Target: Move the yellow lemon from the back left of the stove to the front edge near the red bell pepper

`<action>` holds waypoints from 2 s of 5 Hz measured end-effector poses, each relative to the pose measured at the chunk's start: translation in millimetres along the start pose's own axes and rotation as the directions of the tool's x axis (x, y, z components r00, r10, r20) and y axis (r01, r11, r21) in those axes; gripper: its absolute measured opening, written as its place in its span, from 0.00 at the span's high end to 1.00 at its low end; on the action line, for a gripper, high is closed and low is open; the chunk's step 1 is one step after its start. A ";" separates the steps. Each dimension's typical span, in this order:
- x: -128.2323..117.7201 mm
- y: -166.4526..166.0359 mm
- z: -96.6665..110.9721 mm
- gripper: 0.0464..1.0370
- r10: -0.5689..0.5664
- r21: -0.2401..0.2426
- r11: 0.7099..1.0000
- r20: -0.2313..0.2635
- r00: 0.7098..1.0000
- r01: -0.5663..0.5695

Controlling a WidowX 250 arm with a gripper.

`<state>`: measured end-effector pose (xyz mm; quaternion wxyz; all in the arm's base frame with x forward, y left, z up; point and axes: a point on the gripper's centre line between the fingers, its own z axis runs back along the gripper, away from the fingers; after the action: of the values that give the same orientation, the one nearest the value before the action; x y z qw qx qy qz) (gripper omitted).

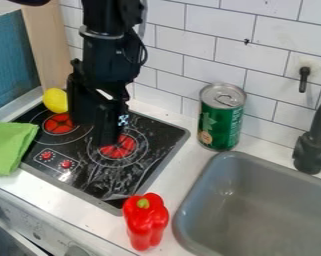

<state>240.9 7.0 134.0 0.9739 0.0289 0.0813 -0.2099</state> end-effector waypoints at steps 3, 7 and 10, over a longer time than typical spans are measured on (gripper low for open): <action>-7.1 84.0 -3.3 0.04 0.446 -0.051 0.893 0.224 0.866 -0.447; 3.2 168.3 -10.2 0.04 0.938 -0.117 0.298 0.222 0.267 -0.947; 4.6 209.1 -35.3 0.04 0.960 -0.105 0.219 0.202 0.195 -0.970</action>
<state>326.3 198.7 103.1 0.8921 0.0719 -0.0694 0.4407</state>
